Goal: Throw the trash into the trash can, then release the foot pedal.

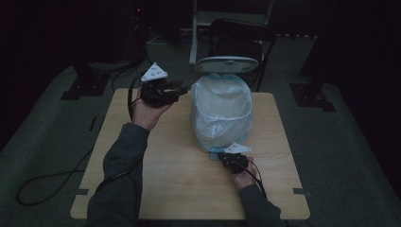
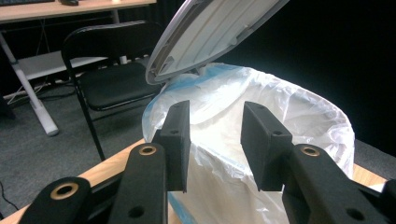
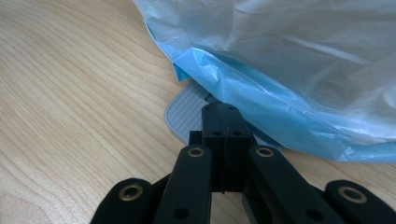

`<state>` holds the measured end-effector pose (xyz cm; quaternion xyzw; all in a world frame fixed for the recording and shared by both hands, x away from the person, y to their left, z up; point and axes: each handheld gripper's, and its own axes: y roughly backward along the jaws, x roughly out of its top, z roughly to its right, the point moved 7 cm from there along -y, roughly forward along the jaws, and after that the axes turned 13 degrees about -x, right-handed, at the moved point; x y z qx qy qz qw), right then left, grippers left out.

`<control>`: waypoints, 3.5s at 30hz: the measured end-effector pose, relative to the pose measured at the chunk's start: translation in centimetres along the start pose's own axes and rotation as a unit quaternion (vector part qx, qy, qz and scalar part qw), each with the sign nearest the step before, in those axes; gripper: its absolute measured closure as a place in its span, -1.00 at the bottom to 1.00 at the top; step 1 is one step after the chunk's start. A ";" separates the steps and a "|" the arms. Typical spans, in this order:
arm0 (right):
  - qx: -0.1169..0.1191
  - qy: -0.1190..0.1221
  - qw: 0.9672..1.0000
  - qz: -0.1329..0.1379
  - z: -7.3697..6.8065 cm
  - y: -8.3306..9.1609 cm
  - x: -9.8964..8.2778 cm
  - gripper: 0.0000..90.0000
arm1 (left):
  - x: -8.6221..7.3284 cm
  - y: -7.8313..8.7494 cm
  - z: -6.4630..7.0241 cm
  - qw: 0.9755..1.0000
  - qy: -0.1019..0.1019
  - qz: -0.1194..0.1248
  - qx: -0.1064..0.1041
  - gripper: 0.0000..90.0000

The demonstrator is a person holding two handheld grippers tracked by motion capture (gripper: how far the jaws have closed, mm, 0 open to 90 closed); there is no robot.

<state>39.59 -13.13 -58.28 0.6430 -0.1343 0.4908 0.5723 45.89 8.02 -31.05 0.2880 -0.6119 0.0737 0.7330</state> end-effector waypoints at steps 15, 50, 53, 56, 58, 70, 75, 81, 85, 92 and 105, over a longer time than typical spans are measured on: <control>0.000 -0.001 1.000 0.000 0.0 0.0 0.0 1.00 | -1.7 1.4 -1.0 1.000 0.014 0.001 0.013 0.39; -0.005 0.000 1.000 0.002 0.0 0.0 0.0 1.00 | -8.2 2.7 -2.8 0.998 0.058 -0.018 0.028 0.34; -0.005 0.001 1.000 0.002 -0.1 0.0 0.0 1.00 | -8.7 2.8 -2.9 0.998 0.061 -0.019 0.029 0.34; -0.005 0.001 1.000 0.001 -0.1 0.0 0.0 1.00 | -9.3 2.9 -2.9 0.997 0.065 -0.022 0.029 0.33; -0.004 0.001 1.000 0.000 -0.1 0.1 0.0 1.00 | -9.8 2.9 -3.0 0.997 0.069 -0.023 0.029 0.33; -0.004 0.008 1.000 -0.004 -0.2 0.3 -0.1 1.00 | -11.7 3.1 -3.4 0.995 0.090 -0.028 0.030 0.33; -0.005 0.012 1.000 -0.004 -0.3 0.4 -0.1 1.00 | -12.2 3.2 -3.5 0.995 0.095 -0.030 0.031 0.33; -0.008 0.017 1.000 0.000 -0.1 1.0 0.2 1.00 | -13.0 3.5 -3.7 0.994 0.101 -0.031 0.033 0.33; -0.017 0.020 1.000 0.000 0.5 2.2 0.3 1.00 | -13.7 3.7 -3.9 0.993 0.108 -0.033 0.036 0.33; -0.042 0.030 0.999 -0.017 2.6 3.1 -0.4 1.00 | -14.9 4.0 -4.1 0.991 0.120 -0.034 0.041 0.33; -0.101 -0.067 0.992 -0.041 8.5 2.6 -2.4 0.71 | -17.0 4.0 -4.1 0.989 0.132 -0.044 0.048 0.32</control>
